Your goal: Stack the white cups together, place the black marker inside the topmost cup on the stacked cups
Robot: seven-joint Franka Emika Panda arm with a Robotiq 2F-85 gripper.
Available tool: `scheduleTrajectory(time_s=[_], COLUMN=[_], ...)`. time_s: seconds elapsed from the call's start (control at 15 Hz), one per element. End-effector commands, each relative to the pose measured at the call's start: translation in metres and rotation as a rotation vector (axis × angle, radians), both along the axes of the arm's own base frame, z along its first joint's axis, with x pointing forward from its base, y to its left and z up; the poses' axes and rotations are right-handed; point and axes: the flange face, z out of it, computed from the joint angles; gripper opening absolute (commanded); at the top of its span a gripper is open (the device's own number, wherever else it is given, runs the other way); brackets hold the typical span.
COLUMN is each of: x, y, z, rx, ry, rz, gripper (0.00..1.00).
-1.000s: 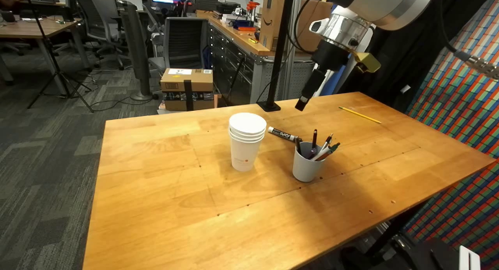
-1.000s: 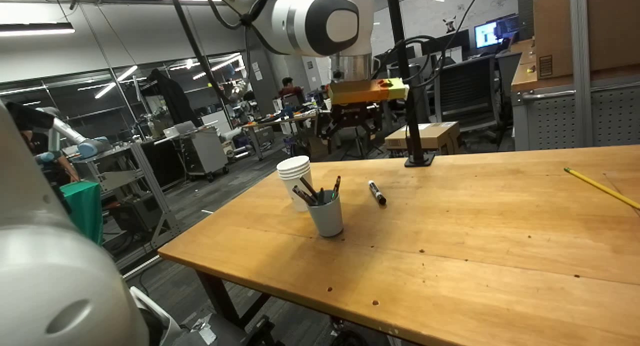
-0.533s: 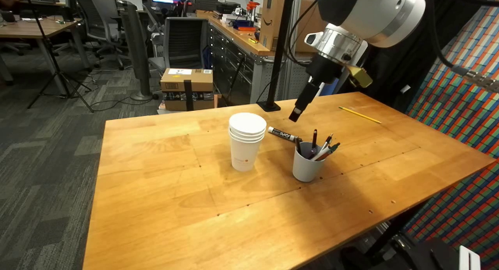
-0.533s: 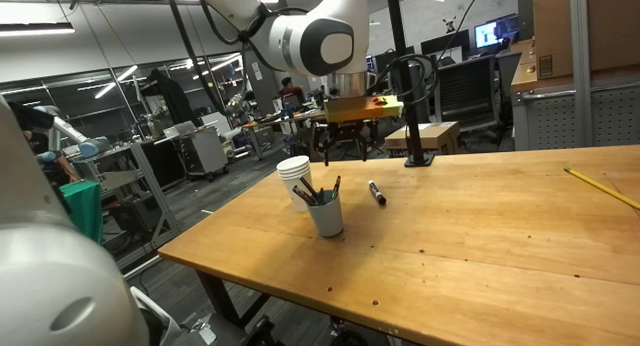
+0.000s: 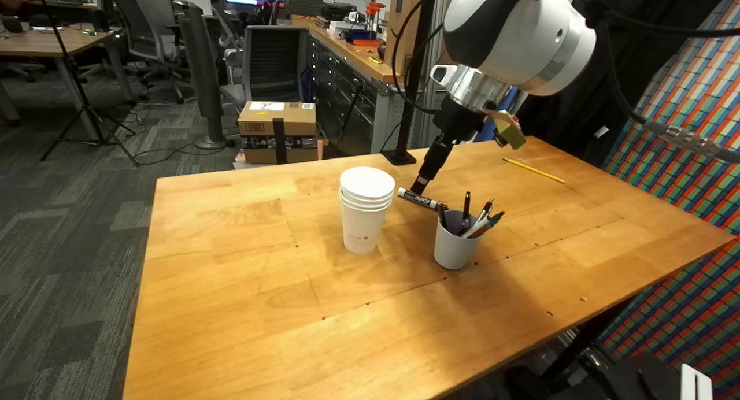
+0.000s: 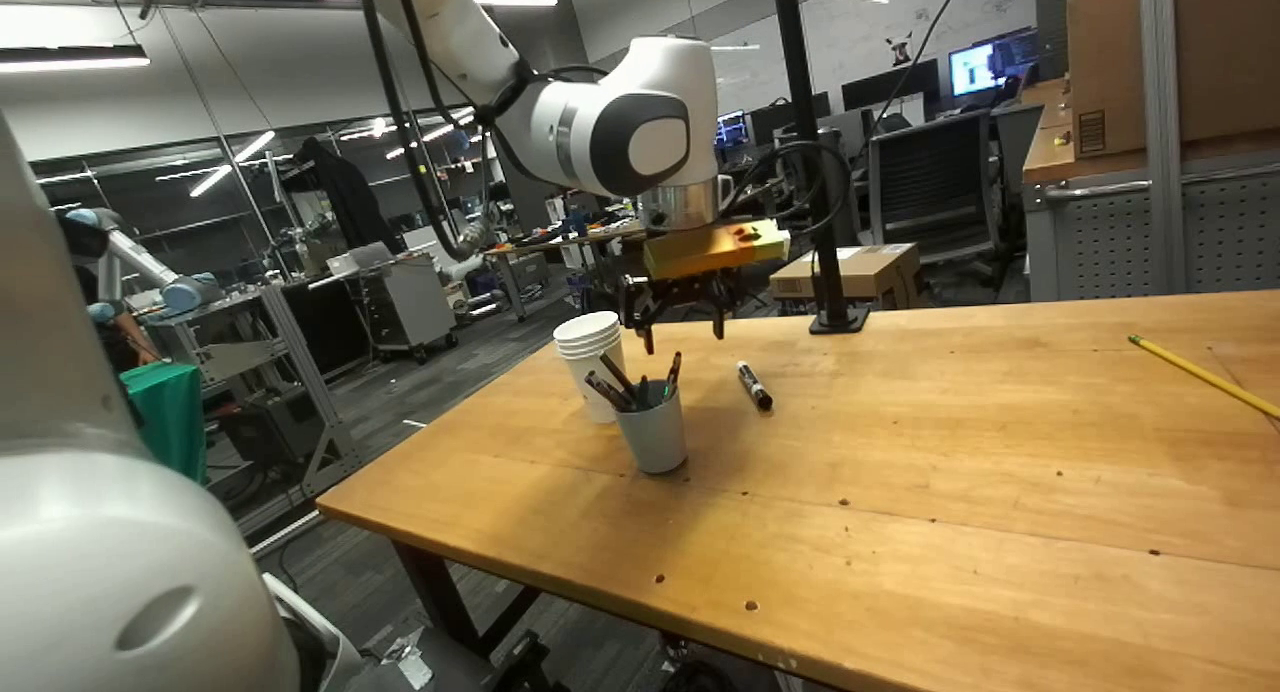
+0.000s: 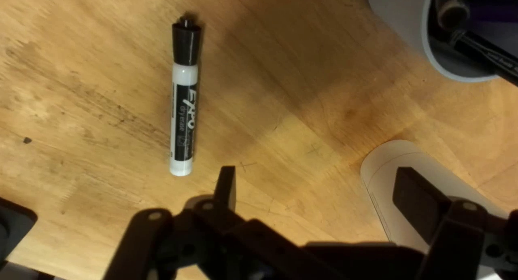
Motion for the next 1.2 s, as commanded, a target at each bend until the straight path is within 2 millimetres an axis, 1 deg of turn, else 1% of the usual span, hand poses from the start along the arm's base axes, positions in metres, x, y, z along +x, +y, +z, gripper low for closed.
scheduleTrajectory(time_s=[0.0, 0.2, 0.4, 0.8, 1.13], x=[0.011, 0.020, 0.026, 0.040, 0.045], y=[-0.004, -0.011, -0.019, -0.036, -0.040], z=[-0.018, -0.035, -0.047, -0.060, -0.069], rx=[-0.012, -0.022, -0.029, -0.036, -0.036], ry=[-0.039, -0.050, -0.055, -0.051, -0.043], rz=[0.036, 0.048, 0.056, 0.056, 0.057], gripper=[1.00, 1.00, 1.00, 1.00, 1.00])
